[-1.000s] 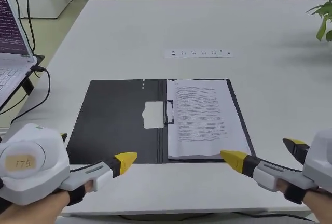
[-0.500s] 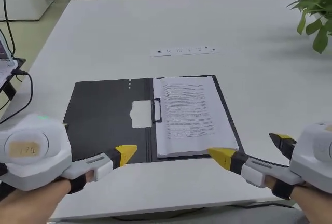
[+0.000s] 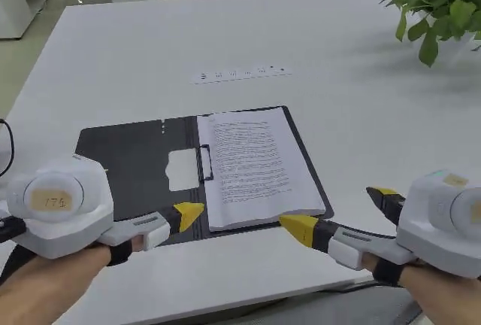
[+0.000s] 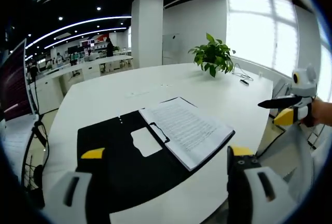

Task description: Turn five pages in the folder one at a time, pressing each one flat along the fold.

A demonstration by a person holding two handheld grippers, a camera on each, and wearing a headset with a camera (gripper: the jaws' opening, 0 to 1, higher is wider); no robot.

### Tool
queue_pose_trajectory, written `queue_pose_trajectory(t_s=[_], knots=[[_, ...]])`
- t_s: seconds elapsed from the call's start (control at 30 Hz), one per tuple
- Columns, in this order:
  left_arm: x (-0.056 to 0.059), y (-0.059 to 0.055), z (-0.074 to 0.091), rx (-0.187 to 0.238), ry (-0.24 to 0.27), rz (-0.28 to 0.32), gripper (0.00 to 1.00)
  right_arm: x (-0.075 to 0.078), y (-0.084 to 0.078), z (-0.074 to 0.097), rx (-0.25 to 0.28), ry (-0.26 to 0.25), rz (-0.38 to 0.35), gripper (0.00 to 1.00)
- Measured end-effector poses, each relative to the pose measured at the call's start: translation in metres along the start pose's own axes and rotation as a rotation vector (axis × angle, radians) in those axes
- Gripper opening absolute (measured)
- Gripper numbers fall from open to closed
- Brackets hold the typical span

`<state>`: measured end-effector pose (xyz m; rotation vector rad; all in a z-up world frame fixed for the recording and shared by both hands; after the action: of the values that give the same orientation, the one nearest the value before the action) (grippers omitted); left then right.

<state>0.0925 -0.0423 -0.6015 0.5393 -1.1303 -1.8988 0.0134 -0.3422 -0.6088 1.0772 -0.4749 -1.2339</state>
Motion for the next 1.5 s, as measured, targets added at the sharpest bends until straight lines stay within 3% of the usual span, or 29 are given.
queue_pose_trajectory(t_s=[0.43,1.13,1.5], knots=[[0.012,0.008,-0.034,-0.020,-0.074,-0.039,0.94,-0.002,0.003,0.000,0.016,-0.010,-0.007,0.99],[0.036,0.005,-0.087,-0.054,-0.180,-0.096,0.93,-0.015,-0.003,0.005,0.019,-0.024,0.000,0.99],[0.059,0.002,-0.118,-0.065,-0.230,-0.135,0.91,-0.018,-0.003,0.007,0.027,-0.043,-0.014,0.98]])
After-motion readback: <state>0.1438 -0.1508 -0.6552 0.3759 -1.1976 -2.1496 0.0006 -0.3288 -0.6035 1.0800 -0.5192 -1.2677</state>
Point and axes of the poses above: the centre of the closed fingertips' face, and the gripper's own axes: z roughly backward along the fingers, x roughly to its right, y roughly out of its top, the point moved 10 cm from there along z, roughly backward along the fingers, and after that the axes turned 3 degrees about -x, right-handed, at the moved point
